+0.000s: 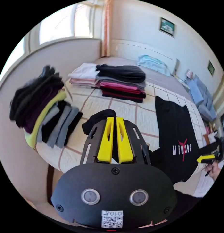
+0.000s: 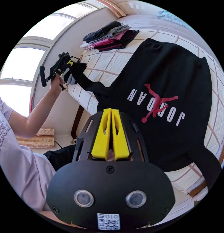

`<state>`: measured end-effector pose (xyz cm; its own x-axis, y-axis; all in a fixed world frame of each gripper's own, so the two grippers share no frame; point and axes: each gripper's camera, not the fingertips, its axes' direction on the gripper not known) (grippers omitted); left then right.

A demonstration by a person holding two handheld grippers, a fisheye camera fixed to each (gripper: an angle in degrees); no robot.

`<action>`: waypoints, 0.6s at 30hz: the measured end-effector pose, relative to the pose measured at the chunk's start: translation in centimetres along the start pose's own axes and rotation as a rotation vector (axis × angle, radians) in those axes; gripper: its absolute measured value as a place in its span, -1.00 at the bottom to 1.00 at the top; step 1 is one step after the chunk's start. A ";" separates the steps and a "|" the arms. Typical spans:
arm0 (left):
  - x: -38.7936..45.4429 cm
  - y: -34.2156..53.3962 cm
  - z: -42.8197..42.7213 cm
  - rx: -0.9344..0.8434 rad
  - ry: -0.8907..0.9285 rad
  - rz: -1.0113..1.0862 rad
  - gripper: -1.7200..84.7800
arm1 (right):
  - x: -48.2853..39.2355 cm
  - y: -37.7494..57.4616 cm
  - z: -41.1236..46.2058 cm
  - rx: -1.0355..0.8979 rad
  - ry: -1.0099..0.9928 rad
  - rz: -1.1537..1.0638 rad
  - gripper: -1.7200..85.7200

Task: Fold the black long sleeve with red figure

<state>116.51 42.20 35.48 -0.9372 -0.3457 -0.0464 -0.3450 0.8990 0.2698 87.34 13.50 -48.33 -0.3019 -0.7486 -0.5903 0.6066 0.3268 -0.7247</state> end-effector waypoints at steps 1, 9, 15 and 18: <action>2.8 -0.9 -0.9 0.014 -0.008 0.088 -0.87 | 0.5 0.3 -0.3 0.009 0.009 0.018 -0.91; 28.3 3.0 -4.0 -0.141 0.490 0.675 -0.64 | 6.2 2.1 -2.7 0.047 0.067 0.242 -0.90; 22.3 7.0 -1.7 -0.288 0.265 0.601 -0.60 | 8.6 -0.9 -1.5 0.049 0.064 0.246 -0.83; 18.2 6.5 0.9 -0.398 0.259 0.500 -0.58 | 9.7 -4.7 -1.5 0.146 0.108 0.270 -0.74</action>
<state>97.16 42.02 35.58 -0.9191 -0.0133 0.3937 0.2168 0.8174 0.5337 80.51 5.56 -51.16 -0.1871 -0.5783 -0.7940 0.7720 0.4133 -0.4829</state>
